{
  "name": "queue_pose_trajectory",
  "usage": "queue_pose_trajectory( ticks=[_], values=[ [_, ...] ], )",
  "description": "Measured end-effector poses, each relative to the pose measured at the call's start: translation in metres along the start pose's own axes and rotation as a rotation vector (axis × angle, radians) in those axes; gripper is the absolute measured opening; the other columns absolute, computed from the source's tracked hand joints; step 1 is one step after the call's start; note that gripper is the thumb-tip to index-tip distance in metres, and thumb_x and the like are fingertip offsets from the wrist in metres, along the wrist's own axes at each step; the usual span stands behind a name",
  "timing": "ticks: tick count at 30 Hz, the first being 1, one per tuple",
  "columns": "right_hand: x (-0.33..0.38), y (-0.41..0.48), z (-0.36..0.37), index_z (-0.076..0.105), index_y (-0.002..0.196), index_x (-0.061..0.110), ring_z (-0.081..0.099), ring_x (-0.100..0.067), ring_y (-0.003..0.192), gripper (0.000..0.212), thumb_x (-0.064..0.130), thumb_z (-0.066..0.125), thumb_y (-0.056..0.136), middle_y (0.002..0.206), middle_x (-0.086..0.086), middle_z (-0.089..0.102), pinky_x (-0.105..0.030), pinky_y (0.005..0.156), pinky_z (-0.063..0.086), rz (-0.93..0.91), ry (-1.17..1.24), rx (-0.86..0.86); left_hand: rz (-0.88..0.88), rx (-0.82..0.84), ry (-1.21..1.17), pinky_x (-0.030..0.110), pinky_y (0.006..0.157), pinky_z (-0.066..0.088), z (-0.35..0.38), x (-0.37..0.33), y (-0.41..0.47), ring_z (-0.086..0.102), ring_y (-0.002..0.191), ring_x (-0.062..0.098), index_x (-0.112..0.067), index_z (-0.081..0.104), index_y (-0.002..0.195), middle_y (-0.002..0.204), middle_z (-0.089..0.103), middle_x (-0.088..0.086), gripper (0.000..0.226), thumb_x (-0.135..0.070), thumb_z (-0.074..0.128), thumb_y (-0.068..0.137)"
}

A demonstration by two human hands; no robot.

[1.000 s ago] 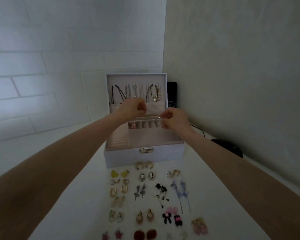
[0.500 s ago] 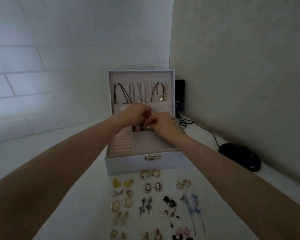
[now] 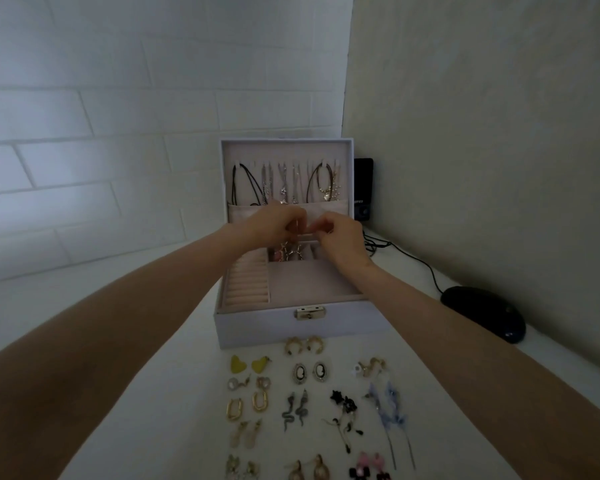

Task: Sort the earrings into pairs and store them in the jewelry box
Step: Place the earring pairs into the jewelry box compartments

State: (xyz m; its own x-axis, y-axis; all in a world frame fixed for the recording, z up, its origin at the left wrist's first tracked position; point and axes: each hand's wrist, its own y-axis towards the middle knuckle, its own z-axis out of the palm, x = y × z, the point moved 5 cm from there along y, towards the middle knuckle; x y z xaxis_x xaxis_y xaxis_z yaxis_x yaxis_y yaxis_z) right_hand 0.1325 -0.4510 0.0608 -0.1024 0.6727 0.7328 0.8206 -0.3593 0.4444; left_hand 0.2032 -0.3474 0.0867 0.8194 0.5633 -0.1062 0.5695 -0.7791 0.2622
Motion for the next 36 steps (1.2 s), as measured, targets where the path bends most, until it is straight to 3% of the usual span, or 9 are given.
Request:
queue_pose_trajectory(
  ticks=[6,10,18,21,30,36],
  values=[
    [0.0,-0.002,-0.002,0.07,0.088,0.009,0.061,-0.014,0.08,0.02,-0.001,0.053,0.082,0.09,-0.007,0.07,-0.025,0.077,0.049,-0.024,0.004,-0.006,0.083,0.007,0.09,0.032,0.072,0.043,0.006,-0.011,0.002,0.061,0.086,0.027,-0.008,0.058,0.089,0.089,0.067,0.013,0.01,-0.005,0.061,0.08],
    [-0.001,-0.003,-0.002,0.07,0.087,0.01,0.063,-0.016,0.082,0.02,0.0,0.054,0.082,0.089,-0.006,0.07,-0.03,0.078,0.052,-0.034,0.018,-0.018,0.081,-0.053,0.05,0.03,0.068,0.036,0.007,-0.013,0.003,0.058,0.086,0.028,-0.005,0.056,0.085,0.091,0.063,0.015,0.011,-0.001,0.062,0.076],
    [-0.006,-0.003,-0.004,0.071,0.091,0.011,0.062,-0.016,0.078,0.023,-0.001,0.053,0.081,0.092,-0.005,0.071,-0.032,0.076,0.053,-0.004,0.018,-0.015,-0.099,-0.171,-0.157,0.022,0.072,0.04,0.011,0.004,0.005,0.062,0.091,0.024,-0.003,0.063,0.09,0.094,0.068,0.013,0.016,0.0,0.067,0.075],
    [-0.005,-0.003,-0.004,0.07,0.09,0.01,0.06,-0.015,0.075,0.021,-0.001,0.054,0.082,0.092,-0.006,0.07,-0.03,0.074,0.052,-0.007,0.024,-0.01,-0.111,-0.179,-0.2,0.026,0.076,0.047,0.009,0.007,0.004,0.063,0.089,0.025,-0.001,0.063,0.089,0.093,0.068,0.014,0.018,0.001,0.07,0.073],
    [-0.007,-0.003,-0.003,0.07,0.089,0.011,0.063,-0.018,0.076,0.02,0.0,0.055,0.082,0.092,-0.006,0.071,-0.036,0.078,0.054,0.0,0.038,-0.006,-0.075,-0.153,-0.036,0.025,0.07,0.036,0.015,0.004,0.0,0.059,0.094,0.024,-0.01,0.063,0.09,0.099,0.067,0.007,0.016,-0.006,0.065,0.075],
    [-0.001,-0.007,-0.007,0.07,0.091,0.008,0.058,-0.013,0.075,0.019,0.0,0.054,0.083,0.092,-0.007,0.07,-0.032,0.076,0.053,-0.041,-0.012,0.007,-0.108,-0.189,-0.03,0.031,0.078,0.046,0.012,0.009,-0.006,0.062,0.096,0.023,-0.015,0.062,0.097,0.099,0.07,0.004,0.017,-0.012,0.065,0.081]
  ],
)
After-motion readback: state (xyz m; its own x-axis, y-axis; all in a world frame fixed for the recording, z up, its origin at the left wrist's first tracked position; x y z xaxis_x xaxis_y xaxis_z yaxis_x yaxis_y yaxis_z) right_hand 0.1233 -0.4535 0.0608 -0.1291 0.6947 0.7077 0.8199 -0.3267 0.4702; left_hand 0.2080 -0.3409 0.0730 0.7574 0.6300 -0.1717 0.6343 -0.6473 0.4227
